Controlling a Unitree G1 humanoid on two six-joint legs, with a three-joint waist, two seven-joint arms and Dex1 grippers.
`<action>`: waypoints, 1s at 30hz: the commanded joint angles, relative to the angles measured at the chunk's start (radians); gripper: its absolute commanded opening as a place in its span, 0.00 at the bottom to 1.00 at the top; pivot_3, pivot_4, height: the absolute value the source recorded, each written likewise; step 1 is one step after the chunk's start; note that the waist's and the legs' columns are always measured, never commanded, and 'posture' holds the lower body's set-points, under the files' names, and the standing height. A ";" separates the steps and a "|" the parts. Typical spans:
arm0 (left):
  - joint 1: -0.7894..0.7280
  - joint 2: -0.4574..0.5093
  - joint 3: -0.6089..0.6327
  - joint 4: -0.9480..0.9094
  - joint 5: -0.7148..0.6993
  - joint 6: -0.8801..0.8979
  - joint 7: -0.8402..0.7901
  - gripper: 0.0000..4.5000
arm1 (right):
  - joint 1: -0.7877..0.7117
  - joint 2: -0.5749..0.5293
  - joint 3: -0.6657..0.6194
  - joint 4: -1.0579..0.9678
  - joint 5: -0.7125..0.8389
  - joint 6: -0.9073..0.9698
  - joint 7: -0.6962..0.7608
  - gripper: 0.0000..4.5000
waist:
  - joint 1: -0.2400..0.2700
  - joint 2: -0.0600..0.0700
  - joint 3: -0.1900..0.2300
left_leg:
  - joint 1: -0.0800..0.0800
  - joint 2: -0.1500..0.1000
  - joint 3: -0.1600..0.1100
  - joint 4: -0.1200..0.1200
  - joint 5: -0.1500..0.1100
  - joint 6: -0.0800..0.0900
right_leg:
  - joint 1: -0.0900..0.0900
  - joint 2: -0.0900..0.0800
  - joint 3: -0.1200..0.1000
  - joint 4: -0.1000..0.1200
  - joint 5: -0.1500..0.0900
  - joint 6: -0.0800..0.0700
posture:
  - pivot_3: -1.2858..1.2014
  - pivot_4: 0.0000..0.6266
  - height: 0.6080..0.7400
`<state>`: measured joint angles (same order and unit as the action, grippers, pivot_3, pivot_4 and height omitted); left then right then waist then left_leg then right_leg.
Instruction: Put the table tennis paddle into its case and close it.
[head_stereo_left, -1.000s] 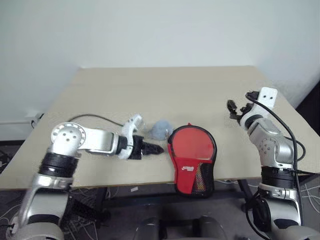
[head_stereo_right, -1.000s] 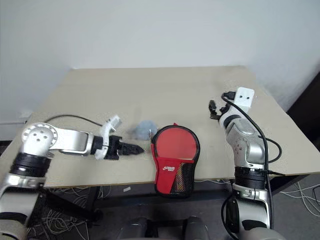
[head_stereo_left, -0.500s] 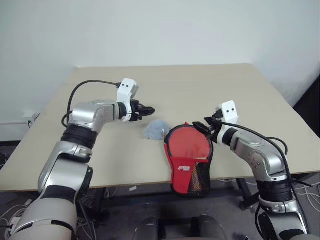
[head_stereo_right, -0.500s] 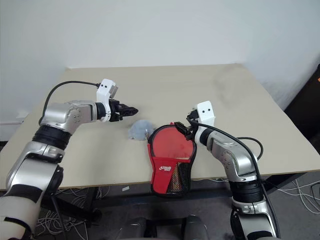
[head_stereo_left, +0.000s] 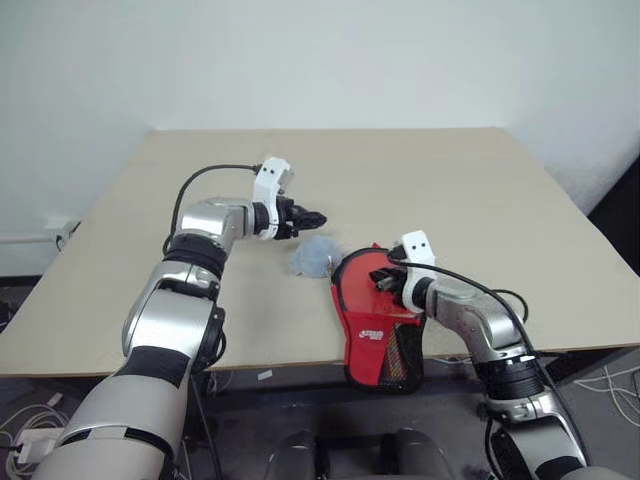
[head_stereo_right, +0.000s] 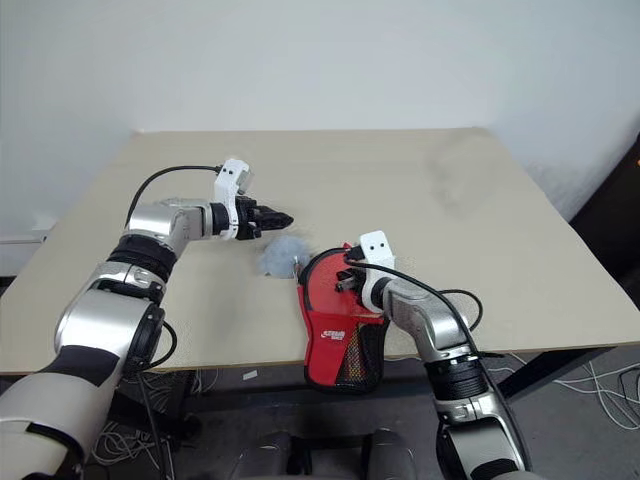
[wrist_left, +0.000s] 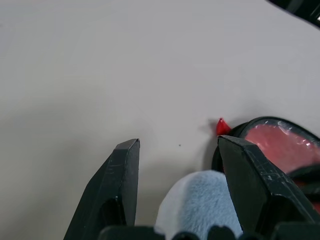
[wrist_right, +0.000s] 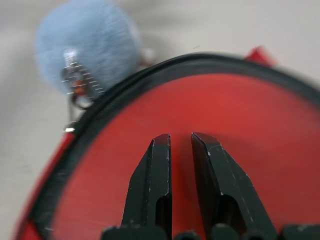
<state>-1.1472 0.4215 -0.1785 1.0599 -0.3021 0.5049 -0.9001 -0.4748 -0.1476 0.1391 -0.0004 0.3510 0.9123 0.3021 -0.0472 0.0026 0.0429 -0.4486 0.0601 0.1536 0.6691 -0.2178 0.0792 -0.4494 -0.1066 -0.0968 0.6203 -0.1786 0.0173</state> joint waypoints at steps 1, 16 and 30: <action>-0.021 -0.002 0.016 -0.023 0.040 -0.015 -0.088 0.58 | -0.030 0.014 0.007 0.025 -0.023 -0.006 -0.005 0.16 | 0.000 0.000 0.000 | 0.000 0.000 0.000 0.000 0.000 0.000 | 0.000 0.000 0.000 0.000 0.000 0.000 | 0.52 0.00 0.88; 0.030 -0.024 0.006 0.020 0.171 0.066 -0.217 0.99 | -0.053 0.035 0.014 0.103 -0.090 -0.036 -0.022 0.15 | 0.000 -0.001 -0.001 | 0.001 0.002 -0.001 0.004 -0.001 0.000 | 0.001 0.001 0.000 0.003 0.000 0.000 | 0.52 0.00 0.88; 0.055 -0.113 0.052 0.104 0.238 0.038 -0.110 0.99 | -0.063 0.037 0.006 0.112 -0.123 -0.032 -0.031 0.15 | 0.001 -0.002 -0.001 | 0.001 0.002 -0.002 0.007 -0.002 0.001 | 0.002 0.001 0.000 0.003 0.000 0.000 | 0.52 0.00 0.88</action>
<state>-1.0728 0.3222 -0.1426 1.1470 -0.0652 0.5536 -1.0412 -0.5290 -0.1059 0.1609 0.1086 0.2354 0.8693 0.2804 -0.0465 0.0006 0.0415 -0.4476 0.0623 0.1519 0.6758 -0.2197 0.0802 -0.4469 -0.1055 -0.0972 0.6239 -0.1787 0.0173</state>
